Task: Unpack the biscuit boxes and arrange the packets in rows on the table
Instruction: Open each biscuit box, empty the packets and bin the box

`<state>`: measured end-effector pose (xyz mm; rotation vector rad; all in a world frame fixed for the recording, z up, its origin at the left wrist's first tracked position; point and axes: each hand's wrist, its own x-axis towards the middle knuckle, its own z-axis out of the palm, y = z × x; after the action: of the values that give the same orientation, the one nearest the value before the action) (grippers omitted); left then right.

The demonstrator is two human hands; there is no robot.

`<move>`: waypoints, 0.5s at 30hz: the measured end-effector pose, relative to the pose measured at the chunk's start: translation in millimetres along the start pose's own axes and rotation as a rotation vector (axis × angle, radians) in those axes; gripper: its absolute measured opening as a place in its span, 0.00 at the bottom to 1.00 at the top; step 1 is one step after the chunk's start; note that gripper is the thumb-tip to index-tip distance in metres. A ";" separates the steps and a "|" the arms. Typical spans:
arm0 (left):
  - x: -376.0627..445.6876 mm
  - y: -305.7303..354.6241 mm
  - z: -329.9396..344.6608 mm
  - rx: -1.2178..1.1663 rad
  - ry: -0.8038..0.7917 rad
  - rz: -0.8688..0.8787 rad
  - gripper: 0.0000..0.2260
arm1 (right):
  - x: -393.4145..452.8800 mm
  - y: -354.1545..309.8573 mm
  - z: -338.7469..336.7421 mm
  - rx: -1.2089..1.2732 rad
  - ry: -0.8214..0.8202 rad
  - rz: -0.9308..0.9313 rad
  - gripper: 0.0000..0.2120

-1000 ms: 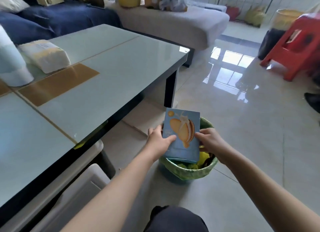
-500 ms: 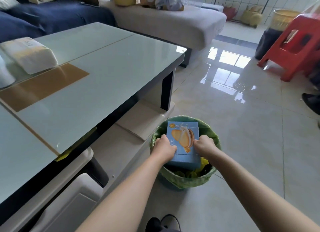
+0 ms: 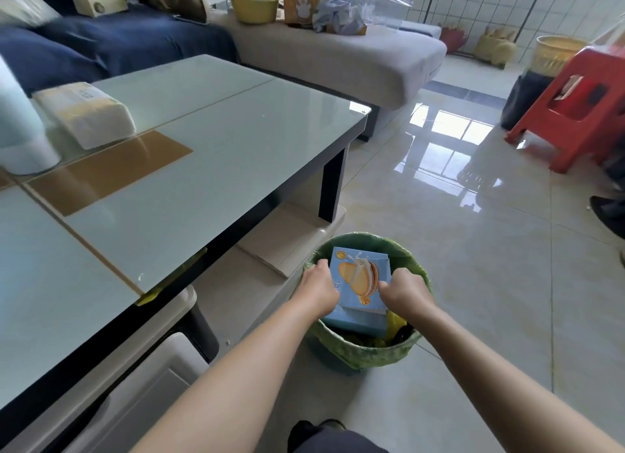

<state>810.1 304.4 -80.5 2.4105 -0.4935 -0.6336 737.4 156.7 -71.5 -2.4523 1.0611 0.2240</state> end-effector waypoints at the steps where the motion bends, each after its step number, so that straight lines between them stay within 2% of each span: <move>1: -4.6 -0.5 -7.1 -0.007 0.021 0.020 0.23 | -4.1 -4.0 -4.1 -0.009 0.024 -0.026 0.11; 4: -23.5 -0.5 -31.5 -0.014 0.063 0.071 0.24 | -19.4 -19.2 -17.5 -0.056 0.109 -0.136 0.13; 7: -45.4 -4.0 -60.0 0.069 0.120 0.163 0.20 | -38.0 -38.2 -29.3 -0.085 0.155 -0.255 0.11; 11: -78.0 -15.6 -104.6 0.231 0.221 0.268 0.17 | -69.5 -68.5 -43.1 -0.073 0.158 -0.365 0.11; 15: -117.6 -30.8 -148.0 0.290 0.326 0.271 0.16 | -104.2 -105.6 -52.9 -0.039 0.139 -0.514 0.15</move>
<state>800.1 450.1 43.4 2.5821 -0.7952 -0.0498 740.3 262.8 44.9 -2.7063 0.4462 -0.0930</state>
